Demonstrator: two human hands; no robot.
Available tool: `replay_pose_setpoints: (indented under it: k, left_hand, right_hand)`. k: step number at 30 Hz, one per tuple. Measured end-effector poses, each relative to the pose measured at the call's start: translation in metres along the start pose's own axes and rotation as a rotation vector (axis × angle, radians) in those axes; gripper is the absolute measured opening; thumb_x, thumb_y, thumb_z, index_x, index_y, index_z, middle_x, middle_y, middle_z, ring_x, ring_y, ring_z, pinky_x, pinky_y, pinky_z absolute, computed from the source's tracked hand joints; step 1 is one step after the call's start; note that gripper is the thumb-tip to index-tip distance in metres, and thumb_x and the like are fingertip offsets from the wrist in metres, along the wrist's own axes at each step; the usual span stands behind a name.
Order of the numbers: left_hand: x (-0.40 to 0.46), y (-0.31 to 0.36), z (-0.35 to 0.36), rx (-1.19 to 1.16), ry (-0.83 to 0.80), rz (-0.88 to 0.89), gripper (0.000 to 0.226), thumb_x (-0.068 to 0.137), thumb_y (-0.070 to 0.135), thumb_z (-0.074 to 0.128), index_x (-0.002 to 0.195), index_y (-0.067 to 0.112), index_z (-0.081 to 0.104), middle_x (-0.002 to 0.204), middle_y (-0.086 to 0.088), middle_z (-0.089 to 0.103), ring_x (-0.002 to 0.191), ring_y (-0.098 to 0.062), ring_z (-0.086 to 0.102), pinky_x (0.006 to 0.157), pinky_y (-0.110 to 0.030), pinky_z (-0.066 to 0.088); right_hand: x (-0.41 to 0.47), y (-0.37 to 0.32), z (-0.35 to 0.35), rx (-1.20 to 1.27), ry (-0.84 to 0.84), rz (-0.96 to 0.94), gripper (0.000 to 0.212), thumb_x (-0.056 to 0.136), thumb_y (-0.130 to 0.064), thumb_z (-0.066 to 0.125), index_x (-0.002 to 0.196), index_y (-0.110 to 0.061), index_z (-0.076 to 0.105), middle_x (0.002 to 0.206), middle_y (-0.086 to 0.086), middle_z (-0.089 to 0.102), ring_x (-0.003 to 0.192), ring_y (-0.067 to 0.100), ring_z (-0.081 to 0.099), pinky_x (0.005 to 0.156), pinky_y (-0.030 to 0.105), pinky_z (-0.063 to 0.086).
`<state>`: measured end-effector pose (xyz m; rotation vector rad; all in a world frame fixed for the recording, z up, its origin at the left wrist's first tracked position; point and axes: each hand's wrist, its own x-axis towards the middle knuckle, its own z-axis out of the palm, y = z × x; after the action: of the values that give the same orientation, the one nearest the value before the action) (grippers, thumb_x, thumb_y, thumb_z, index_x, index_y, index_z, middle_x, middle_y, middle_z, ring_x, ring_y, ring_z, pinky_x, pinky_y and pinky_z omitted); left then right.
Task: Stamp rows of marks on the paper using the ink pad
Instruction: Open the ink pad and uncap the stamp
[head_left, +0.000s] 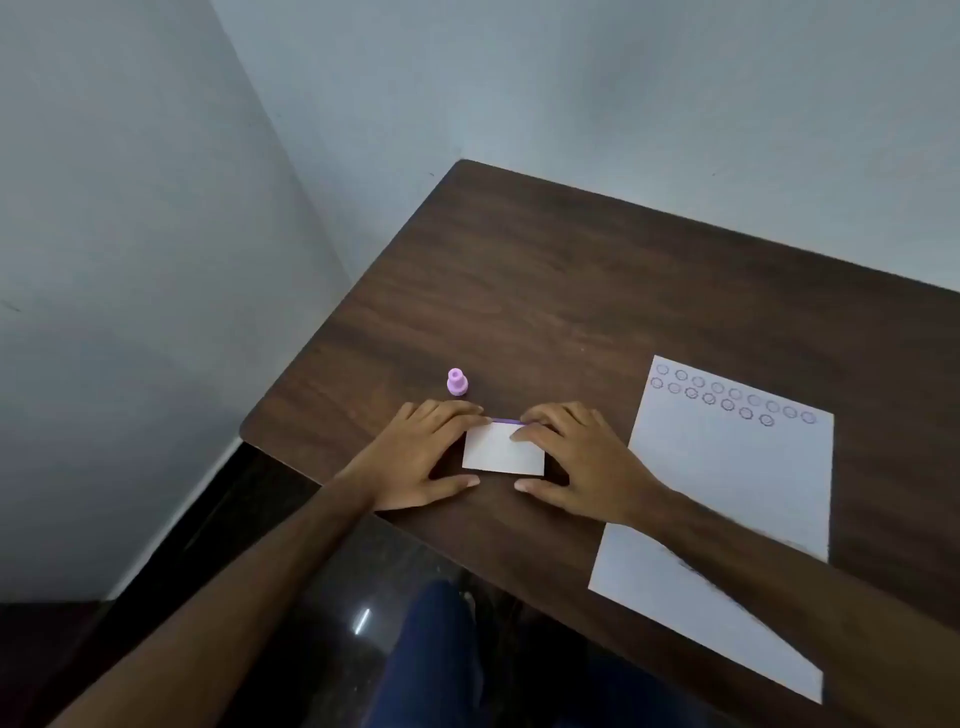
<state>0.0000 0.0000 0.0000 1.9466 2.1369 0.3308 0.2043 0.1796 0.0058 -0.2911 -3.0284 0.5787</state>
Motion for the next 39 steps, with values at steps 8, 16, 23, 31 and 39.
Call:
replay_pose_setpoints:
  k: [8, 16, 23, 31, 39]
  left_hand:
    - [0.012, -0.021, 0.019, -0.033, 0.138, 0.128, 0.055, 0.086, 0.062, 0.062, 0.129, 0.029, 0.054, 0.129, 0.016, 0.053, 0.116, -0.008, 0.049, 0.093, -0.035, 0.041]
    - [0.012, -0.025, 0.028, -0.124, 0.244, 0.141, 0.071, 0.081, 0.056, 0.073, 0.141, 0.037, 0.040, 0.124, 0.022, 0.056, 0.109, 0.008, 0.049, 0.089, -0.008, 0.036]
    - [0.002, -0.019, 0.030, -0.292, 0.233, 0.105, 0.105, 0.074, 0.048, 0.084, 0.154, 0.043, 0.016, 0.112, 0.015, 0.061, 0.096, 0.002, 0.061, 0.080, -0.009, 0.046]
    - [-0.007, -0.015, 0.035, -0.357, 0.225, 0.084, 0.111, 0.072, 0.053, 0.083, 0.153, 0.052, 0.007, 0.118, 0.016, 0.065, 0.103, -0.002, 0.064, 0.081, -0.013, 0.049]
    - [-0.008, -0.023, 0.036, -0.493, 0.474, 0.106, 0.063, 0.088, 0.046, 0.068, 0.143, 0.040, 0.037, 0.125, 0.020, 0.054, 0.101, -0.007, 0.062, 0.076, -0.014, 0.049]
  right_hand:
    - [0.005, 0.017, 0.018, 0.069, 0.105, -0.109, 0.049, 0.085, -0.052, 0.070, 0.125, -0.024, 0.067, 0.133, -0.002, 0.057, 0.120, 0.016, 0.049, 0.097, 0.029, 0.046]
    - [0.006, 0.025, 0.025, 0.101, 0.176, -0.118, 0.043, 0.083, -0.050, 0.074, 0.120, -0.028, 0.069, 0.124, -0.006, 0.060, 0.114, 0.011, 0.049, 0.093, 0.027, 0.045]
    - [-0.007, -0.005, 0.008, 0.222, 0.173, 0.014, 0.028, 0.099, -0.034, 0.060, 0.121, -0.021, 0.072, 0.114, -0.007, 0.071, 0.104, 0.006, 0.063, 0.087, 0.024, 0.050]
    - [0.005, 0.006, -0.012, 0.507, 0.252, 0.368, 0.035, 0.103, -0.038, 0.051, 0.110, -0.012, 0.074, 0.103, 0.003, 0.077, 0.093, 0.021, 0.072, 0.068, 0.020, 0.051]
    - [0.028, 0.021, -0.001, 0.387, 0.199, 0.498, 0.034, 0.099, -0.043, 0.056, 0.090, -0.014, 0.070, 0.082, 0.002, 0.070, 0.065, 0.011, 0.061, 0.053, 0.023, 0.045]
